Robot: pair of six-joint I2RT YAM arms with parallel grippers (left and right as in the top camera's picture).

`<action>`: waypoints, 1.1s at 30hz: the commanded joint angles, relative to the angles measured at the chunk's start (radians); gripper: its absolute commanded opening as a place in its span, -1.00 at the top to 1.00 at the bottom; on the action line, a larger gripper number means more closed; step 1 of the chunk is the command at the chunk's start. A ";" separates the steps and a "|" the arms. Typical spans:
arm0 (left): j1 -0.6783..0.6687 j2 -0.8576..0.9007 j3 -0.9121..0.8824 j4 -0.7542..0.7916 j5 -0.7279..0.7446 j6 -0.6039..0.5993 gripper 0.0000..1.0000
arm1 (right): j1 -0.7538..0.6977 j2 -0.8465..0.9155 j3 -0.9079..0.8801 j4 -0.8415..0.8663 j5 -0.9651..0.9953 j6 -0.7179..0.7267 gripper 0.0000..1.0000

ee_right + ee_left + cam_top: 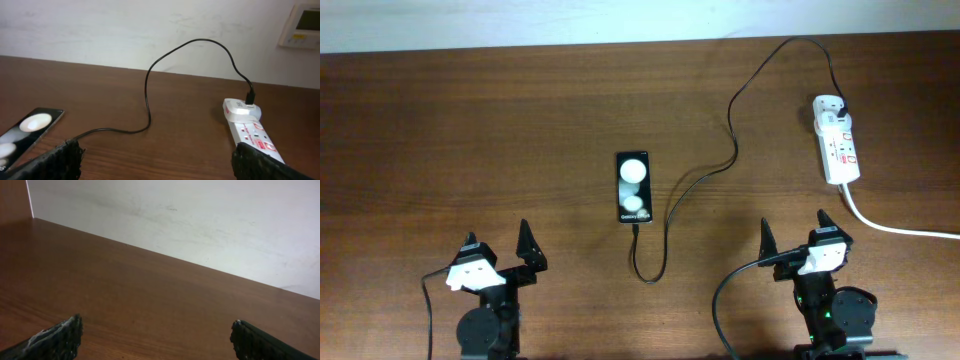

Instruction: Plug charger to phone and switch on socket

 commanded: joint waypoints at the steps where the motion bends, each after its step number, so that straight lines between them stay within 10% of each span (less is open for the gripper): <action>1: 0.004 -0.002 -0.002 -0.005 0.007 0.009 -0.98 | 0.003 -0.012 -0.005 -0.007 0.012 -0.018 -0.97; 6: 0.004 -0.002 -0.002 -0.005 0.008 0.027 -0.98 | 0.003 -0.012 -0.005 -0.007 0.012 -0.018 -0.97; 10: 0.004 0.013 -0.002 -0.012 0.069 0.461 -0.98 | 0.003 -0.012 -0.005 -0.007 0.012 -0.018 -0.97; 33: 0.004 0.013 -0.002 -0.015 0.093 0.461 -0.98 | 0.003 -0.011 -0.005 -0.007 0.012 -0.018 -0.97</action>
